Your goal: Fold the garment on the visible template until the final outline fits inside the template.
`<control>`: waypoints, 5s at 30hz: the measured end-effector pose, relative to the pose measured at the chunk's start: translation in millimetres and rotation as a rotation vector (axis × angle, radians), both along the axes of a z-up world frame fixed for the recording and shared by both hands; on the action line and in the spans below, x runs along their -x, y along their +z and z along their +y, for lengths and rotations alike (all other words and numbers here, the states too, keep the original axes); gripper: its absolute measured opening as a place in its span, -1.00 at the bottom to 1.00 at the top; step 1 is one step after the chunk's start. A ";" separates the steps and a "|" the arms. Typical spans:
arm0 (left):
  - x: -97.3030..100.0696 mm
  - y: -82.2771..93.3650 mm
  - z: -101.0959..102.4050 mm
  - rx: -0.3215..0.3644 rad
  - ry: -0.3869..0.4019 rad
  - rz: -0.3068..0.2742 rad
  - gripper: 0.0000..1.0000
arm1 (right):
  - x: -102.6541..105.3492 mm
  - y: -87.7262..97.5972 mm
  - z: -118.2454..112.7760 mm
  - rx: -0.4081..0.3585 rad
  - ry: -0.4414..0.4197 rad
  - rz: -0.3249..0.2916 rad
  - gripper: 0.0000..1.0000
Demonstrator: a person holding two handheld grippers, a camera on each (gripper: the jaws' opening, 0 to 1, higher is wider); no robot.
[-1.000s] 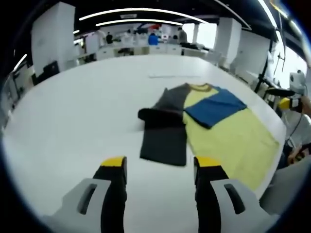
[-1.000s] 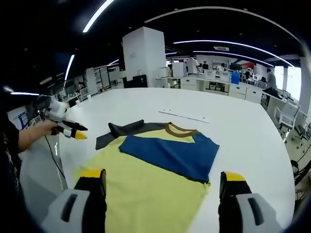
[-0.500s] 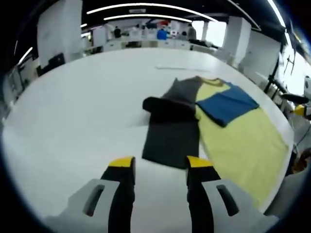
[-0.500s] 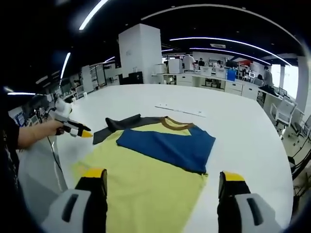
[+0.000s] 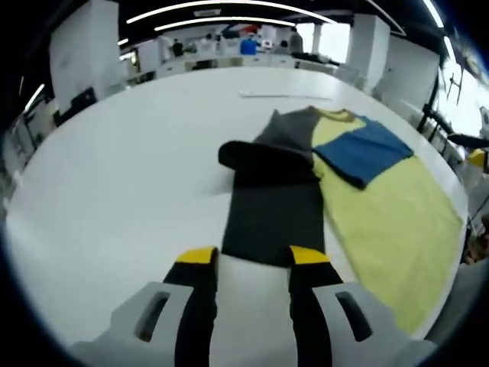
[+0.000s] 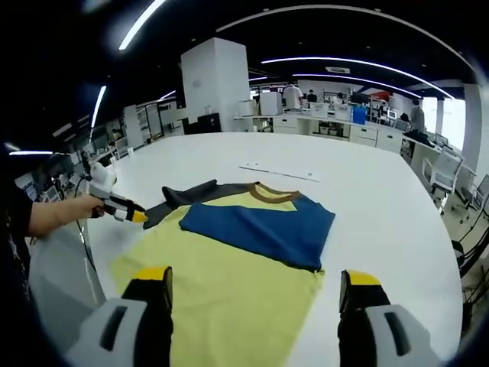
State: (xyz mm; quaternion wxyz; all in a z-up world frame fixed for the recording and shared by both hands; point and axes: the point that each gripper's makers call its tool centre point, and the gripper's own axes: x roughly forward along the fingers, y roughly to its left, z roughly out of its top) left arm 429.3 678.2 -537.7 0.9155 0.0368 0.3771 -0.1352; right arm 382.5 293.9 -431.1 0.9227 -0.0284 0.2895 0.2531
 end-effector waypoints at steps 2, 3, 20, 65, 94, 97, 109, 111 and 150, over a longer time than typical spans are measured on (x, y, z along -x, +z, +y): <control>-1.5 0.9 0.2 0.000 0.005 -0.008 -0.38 | -0.4 -0.5 -0.7 -0.001 -0.003 -0.001 0.81; -2.0 1.0 -0.5 0.001 0.003 -0.011 -0.40 | -0.5 -0.6 -1.1 -0.003 -0.007 0.001 0.80; -11.9 2.7 -12.2 -0.001 0.003 -0.067 -1.00 | 7.8 -5.5 9.7 -0.021 0.012 0.024 0.77; 6.2 34.4 97.4 -0.136 0.143 -0.105 -1.00 | 14.1 -7.7 8.8 0.002 0.029 0.039 0.86; -5.8 84.5 100.6 -0.215 0.132 -0.207 -1.00 | 15.1 -10.8 6.5 0.002 0.018 0.054 0.85; -12.2 94.7 97.2 -0.226 0.122 -0.238 -1.00 | 15.5 -10.8 7.4 0.000 0.019 0.054 0.85; -26.6 127.0 67.5 -0.274 0.016 -0.324 -1.00 | 18.0 -12.0 5.0 -0.006 0.013 0.057 0.84; -27.9 129.5 60.4 -0.268 -0.007 -0.327 -1.00 | 18.0 -11.2 5.1 -0.007 0.013 0.054 0.84; 11.8 126.8 -99.4 -0.214 -0.634 -0.333 -1.00 | -6.5 17.3 84.9 0.017 0.353 -0.057 0.50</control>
